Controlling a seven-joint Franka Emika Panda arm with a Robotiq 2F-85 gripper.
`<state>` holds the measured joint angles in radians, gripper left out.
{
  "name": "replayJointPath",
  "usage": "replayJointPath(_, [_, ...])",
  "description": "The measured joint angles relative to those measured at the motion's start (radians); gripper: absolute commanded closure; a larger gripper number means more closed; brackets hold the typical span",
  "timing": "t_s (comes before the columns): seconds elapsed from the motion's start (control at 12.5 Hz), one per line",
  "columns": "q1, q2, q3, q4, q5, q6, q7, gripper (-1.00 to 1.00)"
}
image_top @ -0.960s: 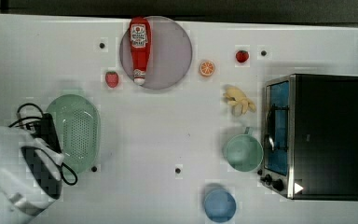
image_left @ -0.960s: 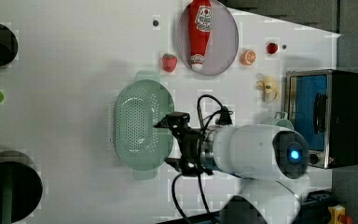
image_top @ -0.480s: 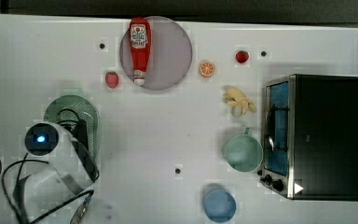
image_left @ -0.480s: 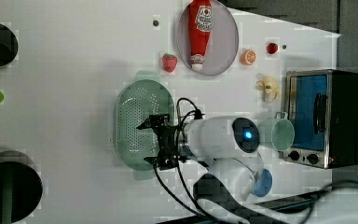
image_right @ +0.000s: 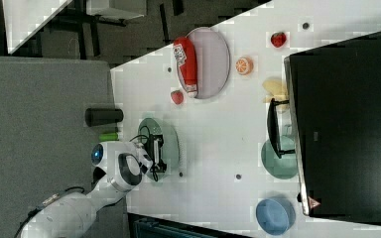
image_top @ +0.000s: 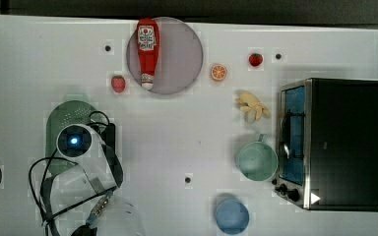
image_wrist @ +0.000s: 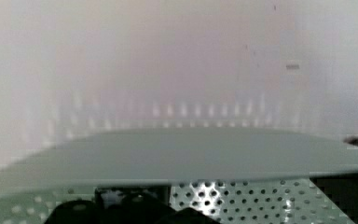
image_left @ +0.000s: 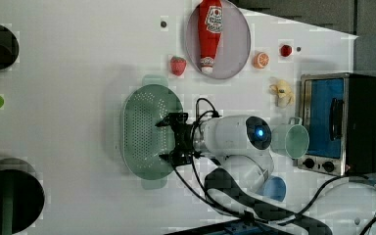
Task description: Drag strainer left to right.
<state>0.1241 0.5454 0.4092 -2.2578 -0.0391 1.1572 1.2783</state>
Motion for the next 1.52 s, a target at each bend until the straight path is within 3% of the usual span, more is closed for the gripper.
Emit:
replayJointPath(0.72, [-0.009,-0.078,-0.048,-0.035,-0.02,-0.011,0.006,-1.0])
replayJointPath(1.36, [-0.121,-0.106,-0.103,-0.109,-0.042,-0.009,-0.06,-1.0])
replayJointPath(1.52, [-0.126,-0.114,-0.139,-0.121,-0.04,0.006,-0.118,-1.0])
